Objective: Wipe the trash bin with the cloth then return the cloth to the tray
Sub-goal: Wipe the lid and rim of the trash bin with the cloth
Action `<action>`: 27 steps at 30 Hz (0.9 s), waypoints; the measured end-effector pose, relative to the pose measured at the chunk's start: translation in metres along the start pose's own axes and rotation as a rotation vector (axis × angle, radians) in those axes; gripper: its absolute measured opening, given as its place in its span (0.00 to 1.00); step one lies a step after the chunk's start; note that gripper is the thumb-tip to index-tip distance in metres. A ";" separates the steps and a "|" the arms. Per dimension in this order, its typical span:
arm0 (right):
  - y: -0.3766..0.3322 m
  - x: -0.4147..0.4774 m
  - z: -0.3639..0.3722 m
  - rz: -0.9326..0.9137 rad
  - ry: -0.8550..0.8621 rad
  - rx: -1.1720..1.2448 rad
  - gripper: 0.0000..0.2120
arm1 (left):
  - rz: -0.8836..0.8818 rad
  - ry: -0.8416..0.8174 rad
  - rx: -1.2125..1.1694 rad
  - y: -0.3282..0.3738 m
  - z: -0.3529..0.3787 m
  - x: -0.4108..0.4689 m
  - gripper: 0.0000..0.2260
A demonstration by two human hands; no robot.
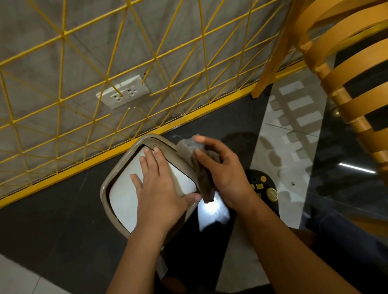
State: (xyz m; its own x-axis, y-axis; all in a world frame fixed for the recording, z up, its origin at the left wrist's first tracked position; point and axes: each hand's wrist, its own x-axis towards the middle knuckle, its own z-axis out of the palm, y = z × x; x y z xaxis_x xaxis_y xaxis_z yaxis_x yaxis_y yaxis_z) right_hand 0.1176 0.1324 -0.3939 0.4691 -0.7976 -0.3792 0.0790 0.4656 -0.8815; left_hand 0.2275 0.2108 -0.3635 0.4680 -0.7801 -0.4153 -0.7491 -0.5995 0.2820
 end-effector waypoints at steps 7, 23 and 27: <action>-0.008 0.007 0.008 0.242 -0.055 0.499 0.14 | 0.084 0.017 -0.367 -0.002 -0.032 -0.004 0.38; 0.016 -0.008 0.023 0.142 0.233 -0.275 0.13 | -0.024 0.321 -0.728 -0.026 -0.060 0.014 0.24; 0.044 -0.003 0.008 0.533 0.269 -0.282 0.23 | 0.007 0.245 -0.386 -0.016 -0.057 0.028 0.20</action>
State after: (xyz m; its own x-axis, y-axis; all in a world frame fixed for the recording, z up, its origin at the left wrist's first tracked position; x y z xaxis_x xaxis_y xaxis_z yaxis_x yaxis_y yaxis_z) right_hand 0.1265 0.1580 -0.4290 0.1408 -0.5706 -0.8091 -0.3539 0.7342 -0.5794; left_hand 0.2796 0.1883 -0.3301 0.5958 -0.7756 -0.2085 -0.5446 -0.5810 0.6049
